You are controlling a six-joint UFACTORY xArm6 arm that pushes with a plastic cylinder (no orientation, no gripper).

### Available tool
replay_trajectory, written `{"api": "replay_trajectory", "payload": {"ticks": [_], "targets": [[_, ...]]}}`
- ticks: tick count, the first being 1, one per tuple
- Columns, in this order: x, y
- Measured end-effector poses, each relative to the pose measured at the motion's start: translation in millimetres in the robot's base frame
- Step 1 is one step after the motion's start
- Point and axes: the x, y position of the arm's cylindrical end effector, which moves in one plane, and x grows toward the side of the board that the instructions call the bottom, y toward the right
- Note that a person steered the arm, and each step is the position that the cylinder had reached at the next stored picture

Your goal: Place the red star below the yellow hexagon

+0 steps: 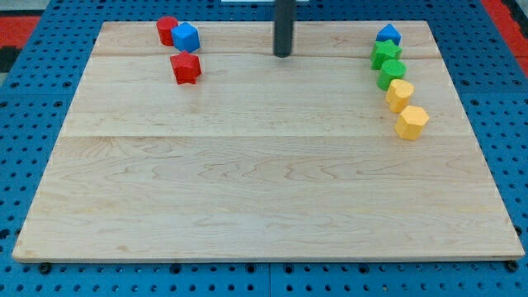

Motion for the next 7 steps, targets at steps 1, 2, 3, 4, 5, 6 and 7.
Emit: {"api": "replay_trajectory", "payload": {"ticks": [1,2,3,4,5,6,7], "targets": [[2.2,-85.1],[10.7,-168.3],[41.7,-155.6],[35.2,-103.8],[45.8,-56.6],[91.6,-47.0],[113.1,-28.1]]}}
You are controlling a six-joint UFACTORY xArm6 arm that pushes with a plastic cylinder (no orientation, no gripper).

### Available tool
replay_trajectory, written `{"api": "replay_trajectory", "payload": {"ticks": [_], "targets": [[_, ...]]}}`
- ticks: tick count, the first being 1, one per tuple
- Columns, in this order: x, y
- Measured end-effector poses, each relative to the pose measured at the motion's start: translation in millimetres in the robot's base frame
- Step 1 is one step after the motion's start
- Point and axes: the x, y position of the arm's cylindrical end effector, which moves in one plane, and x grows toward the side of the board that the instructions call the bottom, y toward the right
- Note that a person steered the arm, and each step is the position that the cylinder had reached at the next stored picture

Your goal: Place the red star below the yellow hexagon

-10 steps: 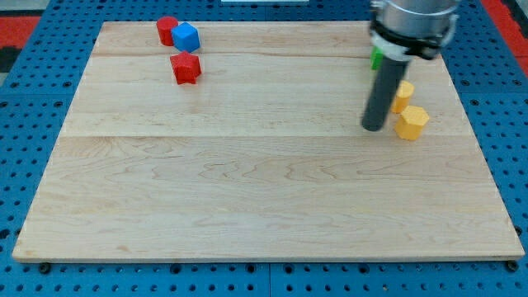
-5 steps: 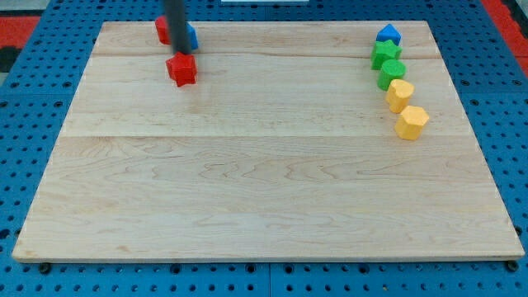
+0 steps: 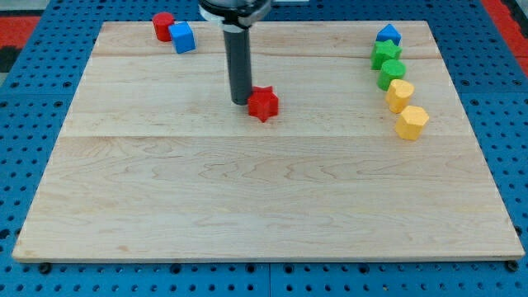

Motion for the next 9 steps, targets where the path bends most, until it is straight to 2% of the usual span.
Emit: {"api": "replay_trajectory", "payload": {"ticks": [1,4,6,9], "targets": [[-2.7,6.1],[-7.8,87.2],[43.0,105.8],[79.9,135.5]]}}
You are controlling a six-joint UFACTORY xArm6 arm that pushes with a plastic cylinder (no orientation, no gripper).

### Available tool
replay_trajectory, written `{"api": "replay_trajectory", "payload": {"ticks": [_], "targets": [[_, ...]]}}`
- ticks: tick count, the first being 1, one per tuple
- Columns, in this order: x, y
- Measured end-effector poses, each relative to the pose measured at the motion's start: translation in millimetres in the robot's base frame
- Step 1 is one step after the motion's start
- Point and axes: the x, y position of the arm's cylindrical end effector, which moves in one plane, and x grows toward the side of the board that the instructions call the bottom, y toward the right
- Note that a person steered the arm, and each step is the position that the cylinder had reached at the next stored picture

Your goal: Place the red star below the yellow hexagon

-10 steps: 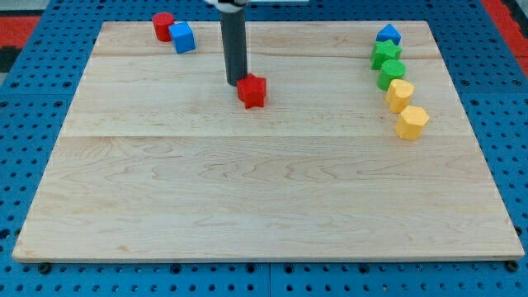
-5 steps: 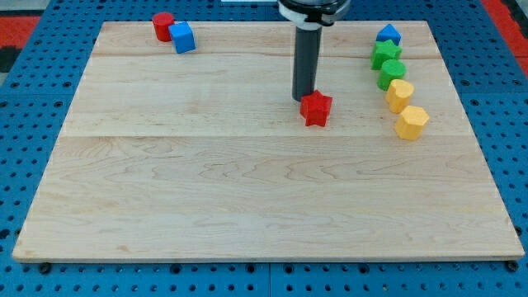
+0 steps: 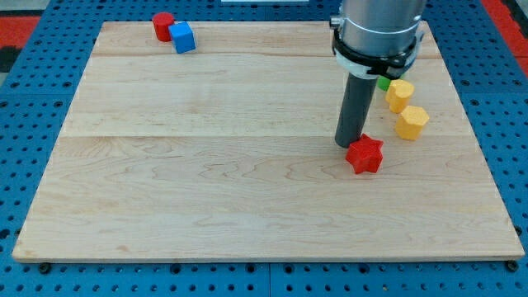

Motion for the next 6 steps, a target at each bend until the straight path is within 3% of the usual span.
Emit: {"api": "replay_trajectory", "payload": {"ticks": [1,2,4,6], "targets": [[4.3,-47.9],[22.6,-48.9],[28.9,12.1],[28.6,27.2]]}}
